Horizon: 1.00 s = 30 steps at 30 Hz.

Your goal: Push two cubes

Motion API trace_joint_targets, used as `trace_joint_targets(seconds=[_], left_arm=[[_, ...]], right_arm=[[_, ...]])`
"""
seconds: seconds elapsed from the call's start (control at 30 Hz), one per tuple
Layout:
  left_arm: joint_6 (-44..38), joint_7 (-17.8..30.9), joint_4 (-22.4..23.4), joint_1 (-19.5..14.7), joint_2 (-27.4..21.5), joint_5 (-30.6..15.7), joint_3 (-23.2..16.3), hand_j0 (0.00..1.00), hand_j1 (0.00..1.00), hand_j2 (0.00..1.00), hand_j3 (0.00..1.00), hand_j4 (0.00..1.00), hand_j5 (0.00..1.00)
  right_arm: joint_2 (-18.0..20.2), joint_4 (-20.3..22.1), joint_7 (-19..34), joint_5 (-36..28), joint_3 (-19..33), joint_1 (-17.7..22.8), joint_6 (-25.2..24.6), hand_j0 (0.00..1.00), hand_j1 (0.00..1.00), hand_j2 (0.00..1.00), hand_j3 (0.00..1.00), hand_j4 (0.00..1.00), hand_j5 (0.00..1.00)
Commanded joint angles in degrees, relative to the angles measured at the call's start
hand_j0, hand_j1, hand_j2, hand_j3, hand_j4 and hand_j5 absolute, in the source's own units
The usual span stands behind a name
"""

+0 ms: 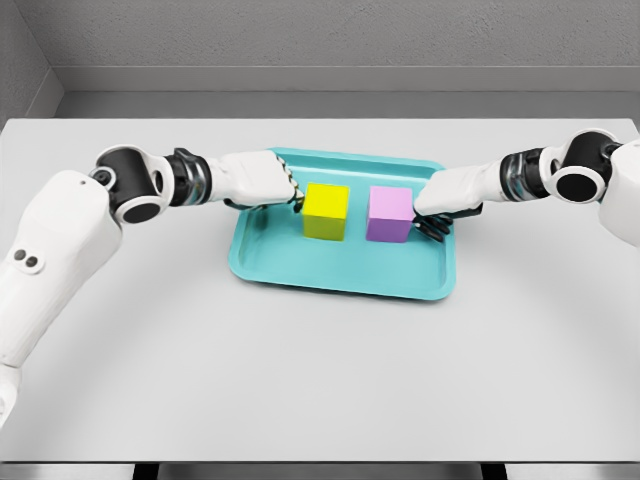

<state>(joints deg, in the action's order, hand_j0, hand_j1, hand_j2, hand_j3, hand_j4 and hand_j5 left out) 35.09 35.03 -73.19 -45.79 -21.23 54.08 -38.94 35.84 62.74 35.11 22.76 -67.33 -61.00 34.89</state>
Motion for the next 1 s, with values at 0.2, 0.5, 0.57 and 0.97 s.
trace_joint_targets(seconds=[0.2,0.5,0.57,0.97], left_arm=[[-0.09,-0.03,1.12,-0.53,1.54,0.06,-1.49,0.62,0.62,0.62,0.62,0.62,0.62],[-0.09,-0.03,1.12,-0.53,2.51,0.06,-1.57,0.62,0.62,0.62,0.62,0.62,0.62],[-0.09,-0.03,1.12,-0.53,2.51,0.06,-1.57,0.62,0.62,0.62,0.62,0.62,0.62],[-0.09,-0.03,1.91,-1.85,2.60,0.94,-3.33,0.62,0.62,0.62,0.62,0.62,0.62]], right_arm=[[-0.51,-0.51,-0.11,1.32,-0.52,-0.18,0.11,0.15,0.15,0.15,0.15,0.15,0.15],[-2.36,-2.97,-0.11,2.55,-0.60,-0.97,0.11,0.15,0.15,0.15,0.15,0.15,0.15],[-2.36,-2.97,-0.11,2.55,-1.04,-1.05,0.11,0.15,0.15,0.15,0.15,0.15,0.15],[-3.15,-2.80,-0.11,2.64,-1.04,-1.14,0.11,0.15,0.15,0.15,0.15,0.15,0.15]])
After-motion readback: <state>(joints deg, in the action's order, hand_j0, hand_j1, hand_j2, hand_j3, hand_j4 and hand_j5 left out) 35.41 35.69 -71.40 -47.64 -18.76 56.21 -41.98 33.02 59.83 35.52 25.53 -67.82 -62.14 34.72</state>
